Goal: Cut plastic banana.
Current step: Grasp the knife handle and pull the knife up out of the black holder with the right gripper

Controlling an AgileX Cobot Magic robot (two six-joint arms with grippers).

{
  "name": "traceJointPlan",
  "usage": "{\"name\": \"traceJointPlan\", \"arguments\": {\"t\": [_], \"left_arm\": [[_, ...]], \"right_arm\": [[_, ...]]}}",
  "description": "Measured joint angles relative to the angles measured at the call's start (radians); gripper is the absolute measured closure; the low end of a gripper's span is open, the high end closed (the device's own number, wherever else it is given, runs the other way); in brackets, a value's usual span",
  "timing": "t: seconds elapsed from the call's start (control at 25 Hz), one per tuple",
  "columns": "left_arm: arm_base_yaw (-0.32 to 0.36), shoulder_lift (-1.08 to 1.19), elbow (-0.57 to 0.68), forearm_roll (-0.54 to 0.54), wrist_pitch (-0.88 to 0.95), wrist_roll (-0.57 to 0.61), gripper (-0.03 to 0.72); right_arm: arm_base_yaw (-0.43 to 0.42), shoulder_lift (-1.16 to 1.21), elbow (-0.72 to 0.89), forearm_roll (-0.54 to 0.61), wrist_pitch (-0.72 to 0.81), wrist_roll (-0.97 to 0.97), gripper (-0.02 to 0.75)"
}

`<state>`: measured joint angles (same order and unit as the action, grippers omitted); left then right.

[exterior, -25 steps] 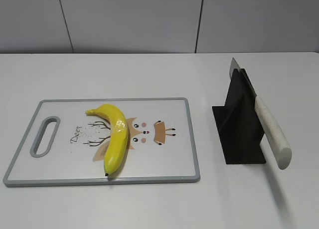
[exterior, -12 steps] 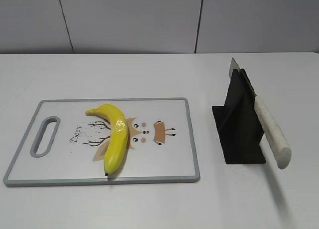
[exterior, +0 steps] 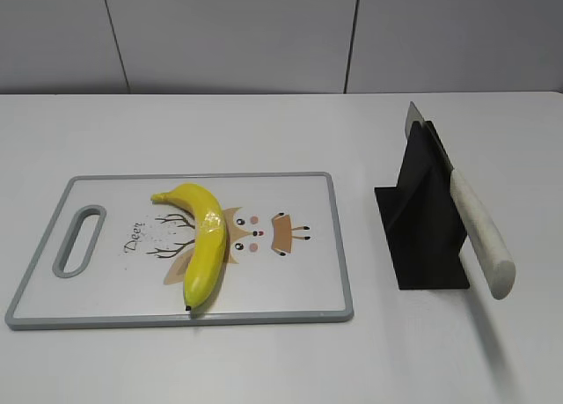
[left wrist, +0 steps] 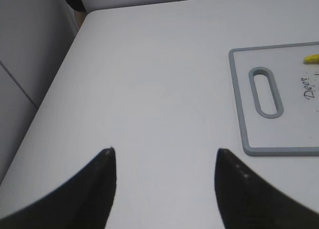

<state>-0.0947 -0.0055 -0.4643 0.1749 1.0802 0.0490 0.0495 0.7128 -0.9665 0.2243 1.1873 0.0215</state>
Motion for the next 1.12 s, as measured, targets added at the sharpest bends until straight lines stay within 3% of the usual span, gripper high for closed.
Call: {"name": "traceJointPlan", "arguments": {"t": [0.32,0.52,0.84,1.12], "left_arm": [[0.0,0.0,0.0,0.0,0.0,0.0,0.113],[0.0,0.0,0.0,0.0,0.0,0.0,0.113],[0.0,0.0,0.0,0.0,0.0,0.0,0.113],[0.0,0.0,0.0,0.0,0.0,0.0,0.113]], "right_arm": [[0.011,0.335,-0.027,0.066,0.006,-0.044,0.196],[0.111,0.487,-0.077,0.068,0.007,-0.048,0.195],[0.306,0.651,-0.126,-0.079,-0.009,0.128,0.197],[0.333,0.772,-0.127,-0.153,-0.079,0.218,0.197]]}}
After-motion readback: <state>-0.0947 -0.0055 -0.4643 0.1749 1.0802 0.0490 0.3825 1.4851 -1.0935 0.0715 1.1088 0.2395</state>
